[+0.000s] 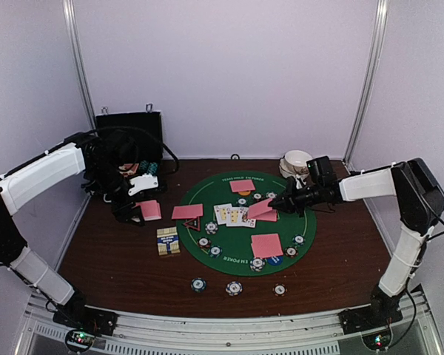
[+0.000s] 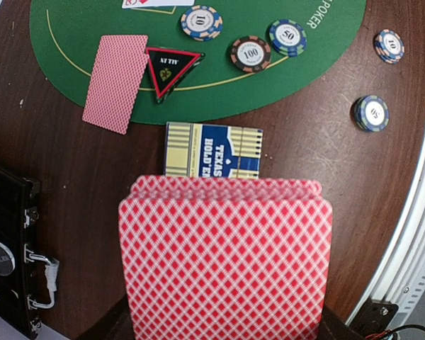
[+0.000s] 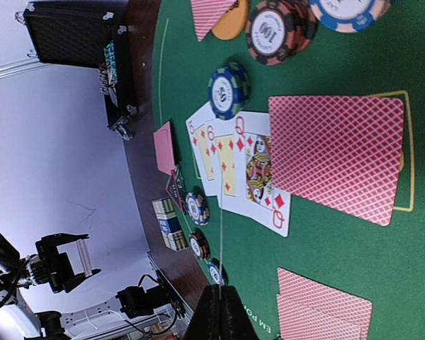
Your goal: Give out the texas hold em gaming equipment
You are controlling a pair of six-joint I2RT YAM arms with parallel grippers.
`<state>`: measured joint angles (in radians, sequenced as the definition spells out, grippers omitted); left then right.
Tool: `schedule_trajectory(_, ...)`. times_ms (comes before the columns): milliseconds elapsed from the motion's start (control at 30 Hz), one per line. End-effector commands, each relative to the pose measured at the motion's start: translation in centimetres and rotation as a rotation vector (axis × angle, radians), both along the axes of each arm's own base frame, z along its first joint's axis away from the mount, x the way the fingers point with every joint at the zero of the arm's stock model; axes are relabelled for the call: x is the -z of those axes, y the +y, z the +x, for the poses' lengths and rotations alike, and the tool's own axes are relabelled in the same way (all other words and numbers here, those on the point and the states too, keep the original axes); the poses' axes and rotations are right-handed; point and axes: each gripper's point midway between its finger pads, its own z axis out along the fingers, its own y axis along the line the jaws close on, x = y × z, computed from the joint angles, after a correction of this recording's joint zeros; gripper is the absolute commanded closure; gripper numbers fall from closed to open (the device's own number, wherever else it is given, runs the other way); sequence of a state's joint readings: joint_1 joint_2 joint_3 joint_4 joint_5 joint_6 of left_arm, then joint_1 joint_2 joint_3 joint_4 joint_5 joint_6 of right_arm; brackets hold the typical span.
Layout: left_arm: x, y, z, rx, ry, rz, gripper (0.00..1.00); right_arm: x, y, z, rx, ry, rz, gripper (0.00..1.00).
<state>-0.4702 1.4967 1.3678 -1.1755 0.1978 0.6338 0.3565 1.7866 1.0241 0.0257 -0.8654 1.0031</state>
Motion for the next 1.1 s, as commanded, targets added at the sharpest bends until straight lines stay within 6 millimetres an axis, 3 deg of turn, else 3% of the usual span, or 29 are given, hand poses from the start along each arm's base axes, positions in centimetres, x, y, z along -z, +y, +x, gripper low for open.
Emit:
schedule_trajectory(0,-1.2,0.0,0.5,-0.004,-0.056,-0.037,1.0,2.0,-0.4,0.3,-0.013,-0.005,-0.026,1.0)
schedule_trajectory(267,-0.8,0.1,0.3,-0.007,-0.047,-0.041,1.0,4.7,-1.0,0.6,-0.014,0.019,-0.086,1.0)
schedule_trajectory(500,-0.8,0.1,0.2,-0.006,-0.046,-0.049,1.0,7.3,-2.4,-0.3,-0.056,0.05,-0.229,1.0)
schedule_trajectory(1067,0.0,0.4,0.0,-0.013,-0.037,-0.041,1.0,8.4,-4.4,-1.0,-0.161,0.027,-0.52,0.98)
